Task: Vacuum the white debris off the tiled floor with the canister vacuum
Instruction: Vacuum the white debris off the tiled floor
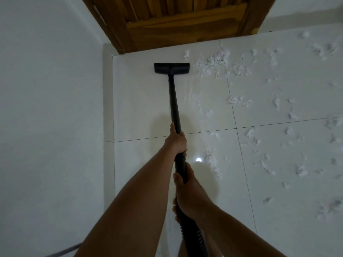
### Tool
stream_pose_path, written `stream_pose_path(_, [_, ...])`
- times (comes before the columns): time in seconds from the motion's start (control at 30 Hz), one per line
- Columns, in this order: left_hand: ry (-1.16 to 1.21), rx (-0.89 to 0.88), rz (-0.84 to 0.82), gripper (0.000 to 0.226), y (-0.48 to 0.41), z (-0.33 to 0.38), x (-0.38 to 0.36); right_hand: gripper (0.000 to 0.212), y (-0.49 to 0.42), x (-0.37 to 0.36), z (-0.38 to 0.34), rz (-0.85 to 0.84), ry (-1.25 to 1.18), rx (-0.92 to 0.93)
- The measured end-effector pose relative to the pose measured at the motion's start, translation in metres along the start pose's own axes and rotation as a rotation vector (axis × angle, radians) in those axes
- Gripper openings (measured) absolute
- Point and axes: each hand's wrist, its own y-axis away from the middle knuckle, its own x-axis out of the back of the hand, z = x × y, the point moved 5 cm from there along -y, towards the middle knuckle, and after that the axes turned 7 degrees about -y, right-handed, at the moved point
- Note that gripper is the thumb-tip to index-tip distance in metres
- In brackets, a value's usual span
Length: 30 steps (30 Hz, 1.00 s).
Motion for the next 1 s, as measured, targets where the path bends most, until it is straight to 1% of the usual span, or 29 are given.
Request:
stream_pose_path(0.57, [-0.021,-0.036,-0.002,0.066,-0.056,0.037,0.029,0.052,-0.037,-0.01,-0.056,-0.024,-0.055,0.011])
stream_pose_path(0.7, [-0.016,-0.032,0.005,0.064,-0.064,0.044,0.035,0.051,-0.046,-0.009,-0.064,-0.011,-0.05,0.006])
stream_pose_path(0.83, [-0.063,-0.043,0.008,0.065,-0.07,0.051,0.039,0.048,-0.055,-0.01,-0.071,-0.007,0.009,0.017])
stream_pose_path(1.0, [-0.066,-0.041,0.015,0.065,-0.065,0.049,0.042,0.053,-0.046,-0.011,-0.074,-0.025,-0.034,0.004])
